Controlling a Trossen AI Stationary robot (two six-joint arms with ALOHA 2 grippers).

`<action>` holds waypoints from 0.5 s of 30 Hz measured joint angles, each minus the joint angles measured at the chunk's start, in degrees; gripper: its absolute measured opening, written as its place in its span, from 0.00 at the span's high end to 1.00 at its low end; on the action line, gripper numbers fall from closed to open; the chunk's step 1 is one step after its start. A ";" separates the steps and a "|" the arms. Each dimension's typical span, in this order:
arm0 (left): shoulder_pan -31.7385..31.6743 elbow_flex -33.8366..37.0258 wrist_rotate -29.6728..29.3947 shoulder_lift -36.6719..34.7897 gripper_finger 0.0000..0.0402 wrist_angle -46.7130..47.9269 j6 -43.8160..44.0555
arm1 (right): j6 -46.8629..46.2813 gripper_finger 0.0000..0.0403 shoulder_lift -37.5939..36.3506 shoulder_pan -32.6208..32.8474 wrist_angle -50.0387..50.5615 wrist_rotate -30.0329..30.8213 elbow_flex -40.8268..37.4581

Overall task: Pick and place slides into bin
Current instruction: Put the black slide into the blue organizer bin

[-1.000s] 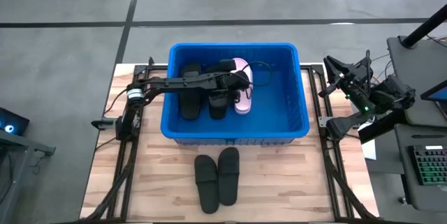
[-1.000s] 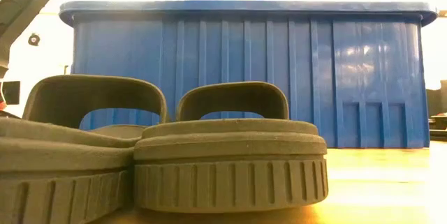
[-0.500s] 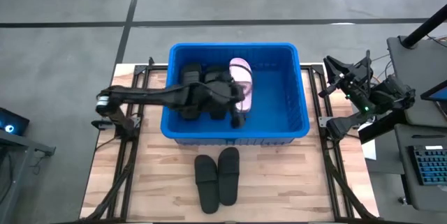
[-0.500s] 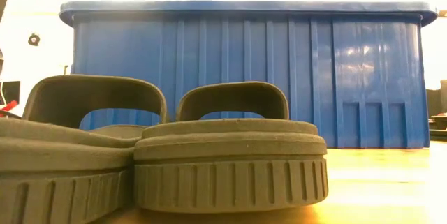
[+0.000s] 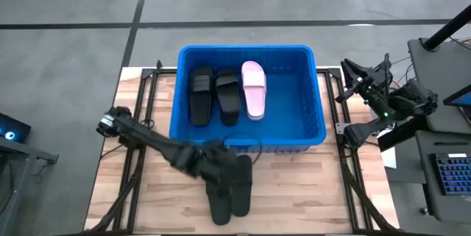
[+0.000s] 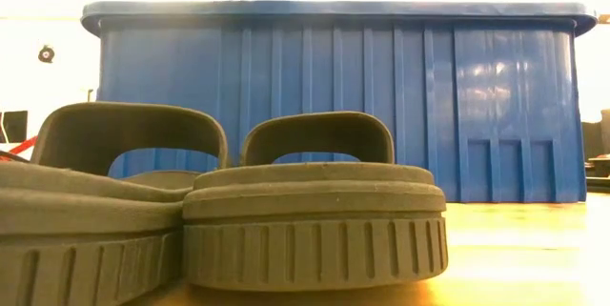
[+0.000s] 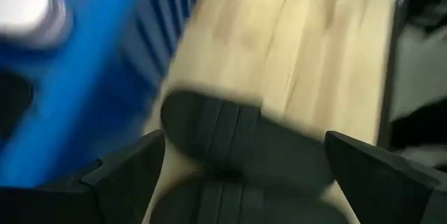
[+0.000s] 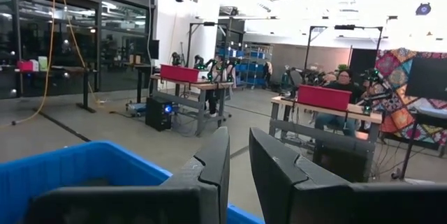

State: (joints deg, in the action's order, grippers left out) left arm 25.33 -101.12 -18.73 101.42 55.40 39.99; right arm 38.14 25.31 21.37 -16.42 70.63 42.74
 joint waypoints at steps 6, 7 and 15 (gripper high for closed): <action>5.04 0.16 0.86 5.66 0.07 1.76 1.68 | 1.98 0.88 -0.03 0.00 0.42 0.00 0.00; 5.16 -0.08 1.12 6.95 0.07 1.45 1.66 | 1.98 0.88 -0.08 -0.02 0.74 0.00 0.00; 4.57 -0.22 -1.09 14.55 0.07 0.71 -0.53 | 1.52 0.88 -0.09 -0.01 1.41 0.00 0.00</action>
State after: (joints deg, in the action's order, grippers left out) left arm 29.90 -101.34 -19.81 115.97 56.11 39.46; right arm 39.66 25.21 21.35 -15.01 70.63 42.74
